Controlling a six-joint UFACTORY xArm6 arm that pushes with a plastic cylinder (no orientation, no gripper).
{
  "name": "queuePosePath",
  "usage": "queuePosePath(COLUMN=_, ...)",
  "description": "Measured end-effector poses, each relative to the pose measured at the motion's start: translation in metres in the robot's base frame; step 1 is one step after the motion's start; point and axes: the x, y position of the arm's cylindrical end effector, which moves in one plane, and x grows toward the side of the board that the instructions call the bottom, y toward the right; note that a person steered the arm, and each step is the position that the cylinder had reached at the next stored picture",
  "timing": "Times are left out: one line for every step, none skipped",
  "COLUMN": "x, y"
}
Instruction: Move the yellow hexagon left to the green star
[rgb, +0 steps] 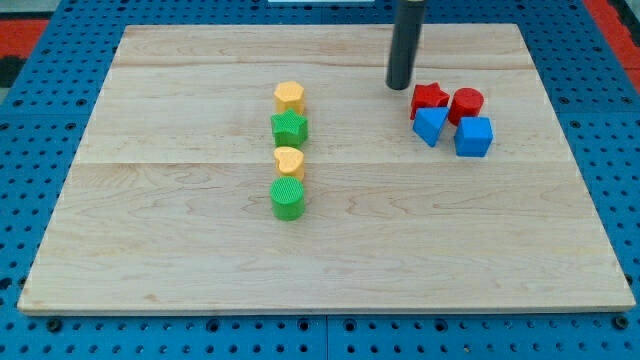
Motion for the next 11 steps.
queuePosePath(x=0.0, y=-0.027)
queuePosePath(x=0.017, y=-0.058)
queuePosePath(x=0.03, y=-0.086)
queuePosePath(x=0.038, y=-0.132)
queuePosePath(x=0.031, y=-0.17)
queuePosePath(x=0.04, y=-0.218)
queuePosePath(x=0.032, y=-0.249)
queuePosePath(x=-0.009, y=-0.24)
queuePosePath(x=-0.013, y=-0.287)
queuePosePath(x=0.024, y=-0.288)
queuePosePath(x=0.026, y=-0.263)
